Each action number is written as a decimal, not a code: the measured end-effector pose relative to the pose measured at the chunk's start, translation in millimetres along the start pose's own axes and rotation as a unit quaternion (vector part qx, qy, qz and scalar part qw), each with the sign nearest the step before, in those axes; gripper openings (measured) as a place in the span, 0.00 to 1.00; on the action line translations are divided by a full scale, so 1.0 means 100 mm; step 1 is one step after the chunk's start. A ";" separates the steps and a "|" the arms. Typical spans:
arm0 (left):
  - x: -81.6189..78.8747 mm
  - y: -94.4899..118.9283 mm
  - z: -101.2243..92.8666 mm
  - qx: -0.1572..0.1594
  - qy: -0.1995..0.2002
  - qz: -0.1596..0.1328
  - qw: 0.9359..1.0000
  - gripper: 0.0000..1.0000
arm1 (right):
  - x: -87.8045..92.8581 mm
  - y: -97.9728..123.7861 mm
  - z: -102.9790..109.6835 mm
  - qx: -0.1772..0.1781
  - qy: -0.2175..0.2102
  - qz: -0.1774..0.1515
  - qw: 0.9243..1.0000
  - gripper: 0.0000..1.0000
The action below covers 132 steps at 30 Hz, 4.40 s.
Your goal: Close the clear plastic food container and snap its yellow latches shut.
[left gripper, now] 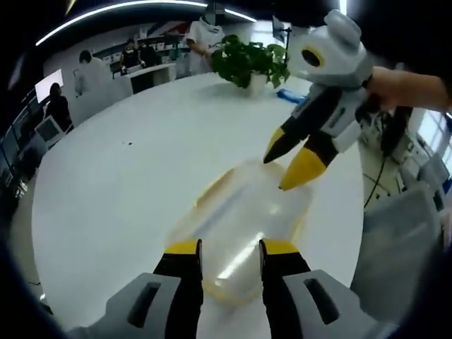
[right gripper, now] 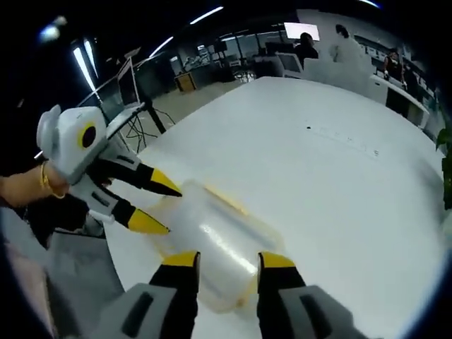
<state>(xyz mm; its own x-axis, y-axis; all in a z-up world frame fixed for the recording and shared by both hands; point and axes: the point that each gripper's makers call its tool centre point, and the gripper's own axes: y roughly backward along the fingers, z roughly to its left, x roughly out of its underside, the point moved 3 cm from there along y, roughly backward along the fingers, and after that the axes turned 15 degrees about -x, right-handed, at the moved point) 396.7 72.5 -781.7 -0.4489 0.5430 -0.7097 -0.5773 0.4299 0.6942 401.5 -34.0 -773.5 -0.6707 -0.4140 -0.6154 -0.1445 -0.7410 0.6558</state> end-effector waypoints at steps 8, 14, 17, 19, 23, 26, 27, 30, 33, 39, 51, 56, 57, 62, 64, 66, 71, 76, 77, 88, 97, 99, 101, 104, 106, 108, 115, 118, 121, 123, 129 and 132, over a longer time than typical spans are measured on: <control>0.00 -0.01 -0.04 0.006 -0.027 -0.019 0.999 0.31 | -0.11 -0.16 0.07 -0.018 0.025 0.015 0.999 0.29; 0.03 0.02 -0.05 0.016 -0.035 -0.028 0.999 0.33 | -0.19 -0.30 0.12 -0.028 0.047 0.023 0.998 0.30; 0.03 0.05 -0.04 0.025 -0.013 -0.021 0.999 0.34 | -0.20 -0.36 0.11 -0.026 0.057 0.033 0.998 0.30; 0.03 0.04 -0.04 0.025 -0.016 -0.023 0.999 0.35 | -0.20 -0.40 0.11 -0.022 0.073 0.040 0.996 0.29; 0.03 0.03 -0.09 0.023 -0.030 -0.020 0.999 0.31 | -0.22 -0.43 0.14 -0.020 0.107 0.059 0.992 0.30; 0.01 0.02 -0.14 0.030 -0.032 -0.020 0.999 0.30 | -0.22 -0.47 0.17 -0.016 0.131 0.072 0.989 0.30; 0.00 0.01 -0.16 0.033 -0.029 -0.022 0.999 0.30 | -0.22 -0.48 0.19 -0.016 0.136 0.074 0.988 0.31; -0.03 -0.02 -0.17 0.035 -0.026 -0.025 0.999 0.30 | -0.21 -0.50 0.20 -0.012 0.165 0.092 0.982 0.33; -0.05 -0.03 -0.18 0.040 -0.023 -0.025 0.999 0.30 | -0.22 -0.51 0.18 0.000 0.179 0.104 0.978 0.31; -0.11 -0.04 -0.27 0.070 0.008 -0.038 0.997 0.43 | -0.24 -0.50 0.14 0.002 0.167 0.094 0.981 0.30; 0.01 -0.10 -0.47 0.009 -0.194 -0.054 0.979 0.51 | -0.28 -0.50 0.14 -0.025 0.136 0.104 0.985 0.31; 0.03 -0.09 -0.46 0.007 -0.208 -0.053 0.977 0.51 | -0.31 -0.51 0.12 -0.043 0.148 0.119 0.981 0.25; 0.03 -0.09 -0.46 0.007 -0.208 -0.053 0.977 0.51 | -0.32 -0.51 0.12 -0.049 0.147 0.122 0.980 0.24; 0.03 -0.09 -0.46 0.007 -0.210 -0.055 0.976 0.50 | -0.36 -0.49 0.07 -0.036 0.191 0.143 0.970 0.30; 0.03 -0.09 -0.46 0.008 -0.213 -0.057 0.975 0.50 | -0.37 -0.50 0.07 -0.043 0.200 0.151 0.967 0.32; 0.03 -0.09 -0.46 0.009 -0.212 -0.057 0.976 0.50 | -0.37 -0.53 0.04 -0.050 0.201 0.157 0.966 0.34; 0.03 -0.08 -0.44 0.017 -0.209 -0.056 0.976 0.49 | -0.36 -0.61 0.02 -0.107 0.200 0.197 0.954 0.39; 0.02 -0.09 -0.44 0.020 -0.207 -0.054 0.977 0.49 | -0.36 -0.65 0.00 -0.141 0.196 0.247 0.938 0.40; 0.02 -0.09 -0.44 0.020 -0.206 -0.052 0.977 0.49 | -0.36 -0.65 0.00 -0.150 0.195 0.263 0.933 0.40; -0.05 -0.08 -0.38 0.037 -0.108 -0.046 0.992 0.47 | -0.38 -0.74 -0.03 -0.180 0.178 0.343 0.904 0.38; -0.01 -0.10 -0.42 0.008 -0.110 -0.048 0.993 0.48 | -0.36 -0.75 -0.05 -0.202 0.163 0.354 0.899 0.38; -0.01 -0.11 -0.43 0.000 -0.114 -0.048 0.992 0.48 | -0.36 -0.75 -0.04 -0.205 0.163 0.354 0.898 0.38; -0.01 -0.11 -0.43 -0.006 -0.112 -0.046 0.993 0.49 | -0.36 -0.75 -0.05 -0.211 0.155 0.349 0.900 0.38; 0.01 -0.13 -0.45 -0.037 -0.134 -0.040 0.990 0.50 | -0.35 -0.75 -0.06 -0.218 0.153 0.345 0.900 0.38; 0.00 -0.15 -0.48 -0.039 -0.143 -0.042 0.988 0.50 | -0.36 -0.78 -0.09 -0.218 0.156 0.345 0.900 0.37; 0.00 -0.15 -0.46 -0.044 -0.142 -0.040 0.988 0.50 | -0.36 -0.77 -0.05 -0.231 0.154 0.355 0.893 0.37; 0.01 -0.15 -0.46 -0.054 -0.155 -0.051 0.985 0.49 | -0.34 -0.74 -0.06 -0.229 0.159 0.343 0.897 0.38; 0.02 -0.14 -0.47 -0.052 -0.160 -0.050 0.984 0.49 | -0.33 -0.74 -0.05 -0.224 0.162 0.340 0.899 0.38; 0.06 -0.13 -0.45 -0.070 -0.197 -0.051 0.977 0.46 | -0.34 -0.74 -0.05 -0.218 0.163 0.332 0.903 0.38; 0.07 -0.12 -0.43 -0.071 -0.178 -0.057 0.980 0.46 | -0.33 -0.72 -0.06 -0.216 0.164 0.331 0.904 0.39; 0.08 -0.11 -0.41 -0.036 -0.206 -0.056 0.976 0.48 | -0.34 -0.72 -0.08 -0.206 0.143 0.307 0.918 0.39; 0.06 -0.09 -0.41 -0.015 -0.194 -0.059 0.979 0.48 | -0.32 -0.72 -0.03 -0.195 0.148 0.299 0.922 0.40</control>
<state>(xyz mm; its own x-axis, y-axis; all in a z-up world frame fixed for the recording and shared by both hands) 371.3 42.5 -797.6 -0.0889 0.7270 -0.6808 -0.6324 0.4869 0.6025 435.9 30.7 -802.3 -0.3083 -0.8942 -0.3245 0.4994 -0.4425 0.7448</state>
